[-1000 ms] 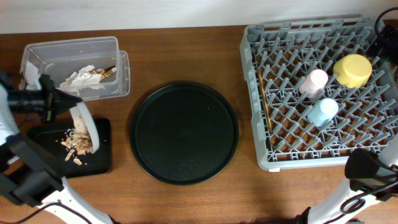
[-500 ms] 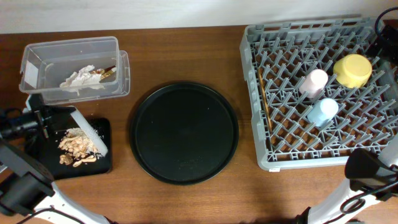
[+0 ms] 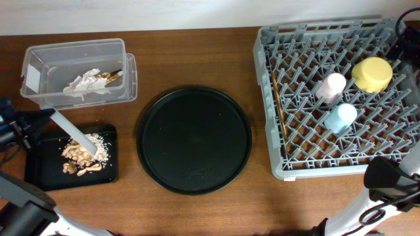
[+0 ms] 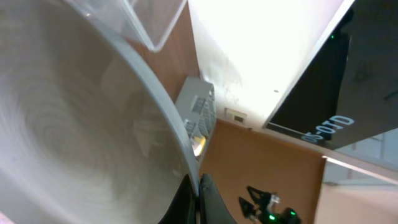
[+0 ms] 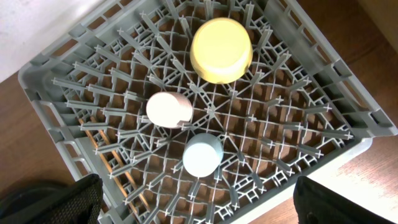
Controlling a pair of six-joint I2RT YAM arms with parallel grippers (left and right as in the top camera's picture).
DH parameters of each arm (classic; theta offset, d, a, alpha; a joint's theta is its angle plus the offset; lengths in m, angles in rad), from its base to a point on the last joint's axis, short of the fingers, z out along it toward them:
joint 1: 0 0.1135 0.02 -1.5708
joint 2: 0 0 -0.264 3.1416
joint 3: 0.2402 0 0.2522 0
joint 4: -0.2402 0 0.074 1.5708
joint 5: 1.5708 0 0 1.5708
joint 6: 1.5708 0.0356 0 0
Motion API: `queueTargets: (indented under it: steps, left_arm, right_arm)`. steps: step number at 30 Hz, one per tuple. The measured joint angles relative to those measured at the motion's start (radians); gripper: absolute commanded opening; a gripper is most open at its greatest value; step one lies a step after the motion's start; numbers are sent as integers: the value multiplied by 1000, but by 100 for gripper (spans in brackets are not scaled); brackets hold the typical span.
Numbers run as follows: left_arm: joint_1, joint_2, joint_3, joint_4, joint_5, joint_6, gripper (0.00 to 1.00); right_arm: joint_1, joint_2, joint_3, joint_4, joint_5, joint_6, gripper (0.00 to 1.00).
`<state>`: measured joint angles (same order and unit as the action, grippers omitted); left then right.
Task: Sort waste into correct bins and load items into the dishwasher rack
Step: 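Tilt the plate with the left gripper to dump scraps onto the tray, then carry the emptied plate right and set it on the round black tray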
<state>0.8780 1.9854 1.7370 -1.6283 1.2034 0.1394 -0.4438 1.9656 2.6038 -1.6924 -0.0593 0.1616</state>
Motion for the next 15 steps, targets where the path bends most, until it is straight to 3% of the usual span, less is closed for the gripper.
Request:
queueTargets:
  steps: [10, 15]
  left_arm:
    - [-16, -29, -2, -55, -15, 10, 1]
    - [-172, -149, -3, -55, -87, 10, 1]
  right_arm:
    - [0, 0, -1, 0, 0, 0, 98]
    - [0, 0, -1, 0, 0, 0, 98]
